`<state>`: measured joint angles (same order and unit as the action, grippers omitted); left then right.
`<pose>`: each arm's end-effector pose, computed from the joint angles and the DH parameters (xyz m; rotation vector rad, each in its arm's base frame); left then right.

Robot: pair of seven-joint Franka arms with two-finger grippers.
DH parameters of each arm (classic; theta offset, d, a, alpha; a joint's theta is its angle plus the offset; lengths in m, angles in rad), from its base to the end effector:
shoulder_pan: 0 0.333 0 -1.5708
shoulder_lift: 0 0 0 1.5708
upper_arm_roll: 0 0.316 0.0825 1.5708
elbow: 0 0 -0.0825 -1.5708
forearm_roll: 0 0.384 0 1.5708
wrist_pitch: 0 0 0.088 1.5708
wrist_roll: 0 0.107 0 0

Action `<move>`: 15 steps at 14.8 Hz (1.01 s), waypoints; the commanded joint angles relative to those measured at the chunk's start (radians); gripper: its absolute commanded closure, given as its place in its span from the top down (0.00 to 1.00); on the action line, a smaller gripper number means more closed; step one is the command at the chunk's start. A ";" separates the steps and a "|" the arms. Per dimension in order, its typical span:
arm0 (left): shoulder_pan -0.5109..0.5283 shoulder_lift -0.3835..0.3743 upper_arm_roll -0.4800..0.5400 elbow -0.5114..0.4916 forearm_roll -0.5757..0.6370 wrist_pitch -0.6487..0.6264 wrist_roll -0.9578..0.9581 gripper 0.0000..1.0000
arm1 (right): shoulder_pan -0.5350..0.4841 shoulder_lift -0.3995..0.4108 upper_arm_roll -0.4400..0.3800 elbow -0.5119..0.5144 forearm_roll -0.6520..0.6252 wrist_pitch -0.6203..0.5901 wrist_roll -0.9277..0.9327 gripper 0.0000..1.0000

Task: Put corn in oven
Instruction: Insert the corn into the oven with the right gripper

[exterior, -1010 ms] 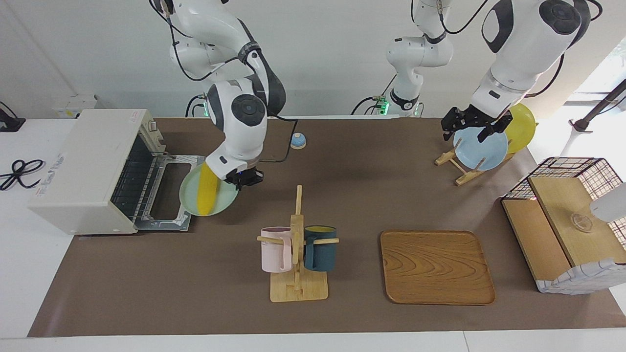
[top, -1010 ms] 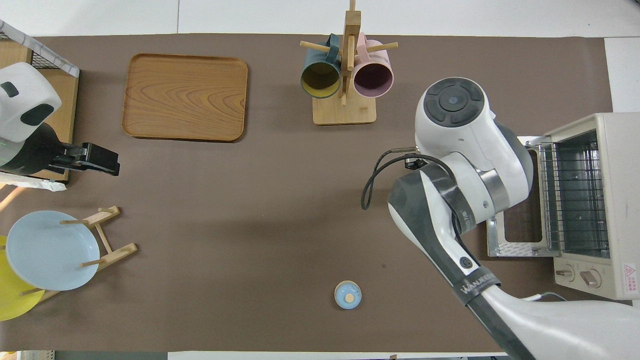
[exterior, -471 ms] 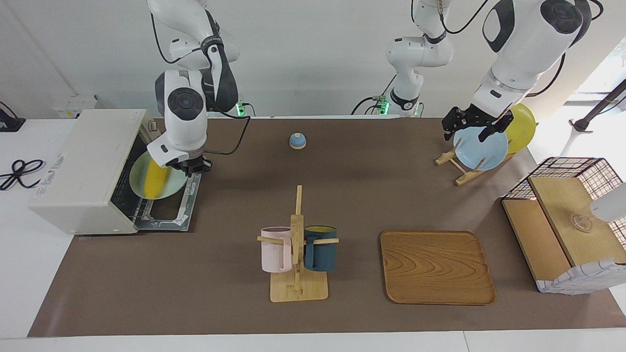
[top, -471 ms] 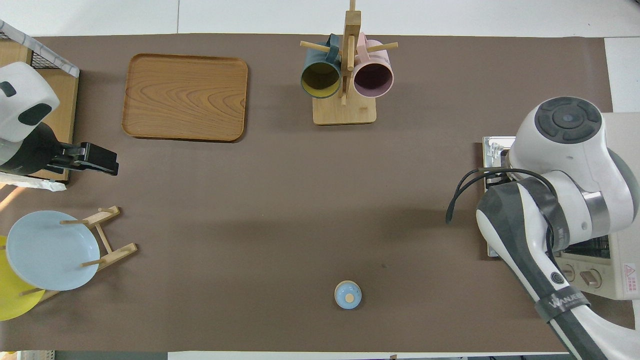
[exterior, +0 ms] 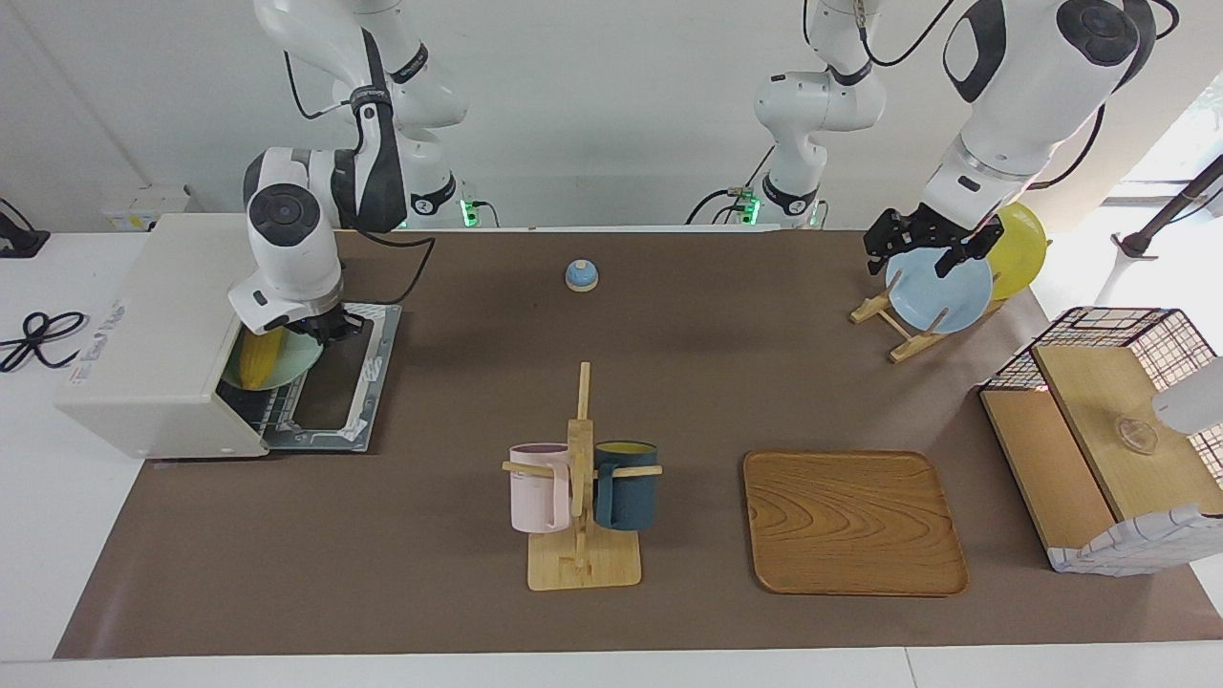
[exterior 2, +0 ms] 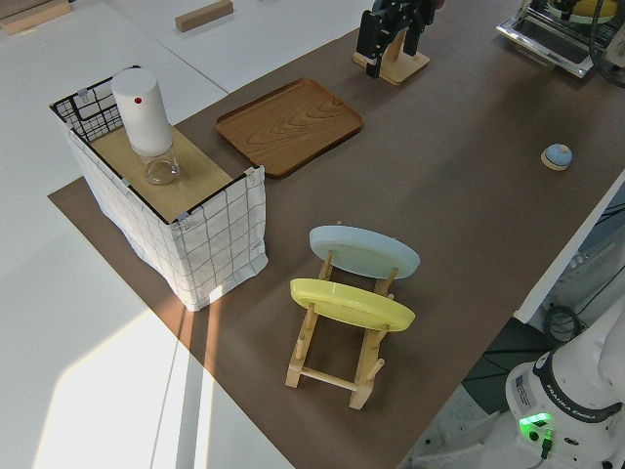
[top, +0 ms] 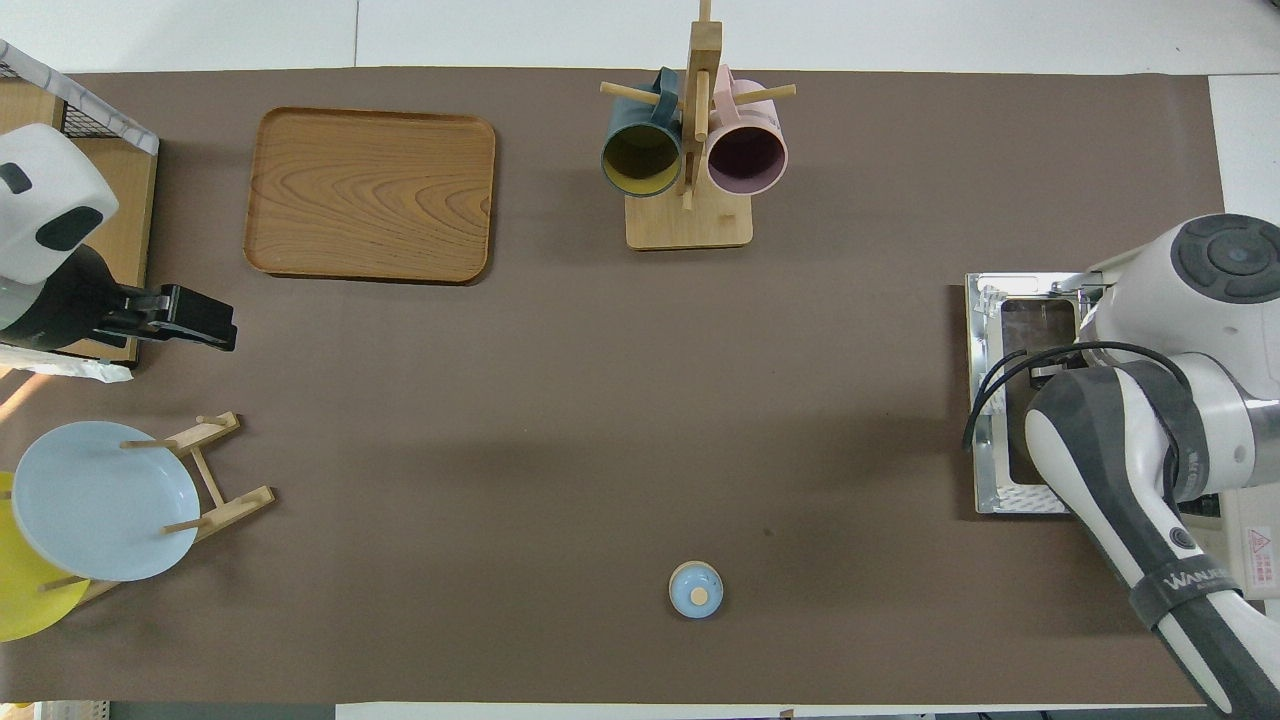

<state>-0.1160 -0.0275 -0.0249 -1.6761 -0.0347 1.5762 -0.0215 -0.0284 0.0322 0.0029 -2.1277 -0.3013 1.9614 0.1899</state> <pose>0.5371 -0.0801 0.5905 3.1060 -0.1833 -0.1166 0.5239 -0.0328 0.3816 2.8479 -0.1027 -0.2507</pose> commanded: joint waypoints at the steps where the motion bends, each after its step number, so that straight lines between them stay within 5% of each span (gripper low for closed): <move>1: 0.010 -0.009 -0.009 0.003 0.016 -0.010 0.000 1.00 | -0.022 -0.044 0.014 -0.058 -0.019 0.033 -0.020 0.00; 3: 0.010 -0.009 -0.009 0.003 0.016 -0.010 0.000 1.00 | -0.036 -0.043 0.016 -0.058 -0.018 0.050 -0.039 0.00; 4: 0.010 -0.009 -0.009 0.003 0.016 -0.010 0.000 1.00 | -0.042 -0.043 0.016 -0.058 -0.018 0.060 -0.044 0.15; 5: 0.010 -0.009 -0.009 0.003 0.015 -0.010 0.000 1.00 | -0.045 -0.043 0.016 -0.058 -0.018 0.065 -0.044 0.17; 15: 0.010 -0.009 -0.009 0.003 0.015 -0.010 0.000 1.00 | -0.047 -0.032 0.017 -0.040 -0.010 0.067 -0.066 0.17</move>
<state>-0.1157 -0.0275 -0.0249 -1.6761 -0.0347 1.5762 -0.0215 -0.0625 0.0149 0.0057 -2.1643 -0.3018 2.0245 0.1501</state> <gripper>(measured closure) 0.000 0.824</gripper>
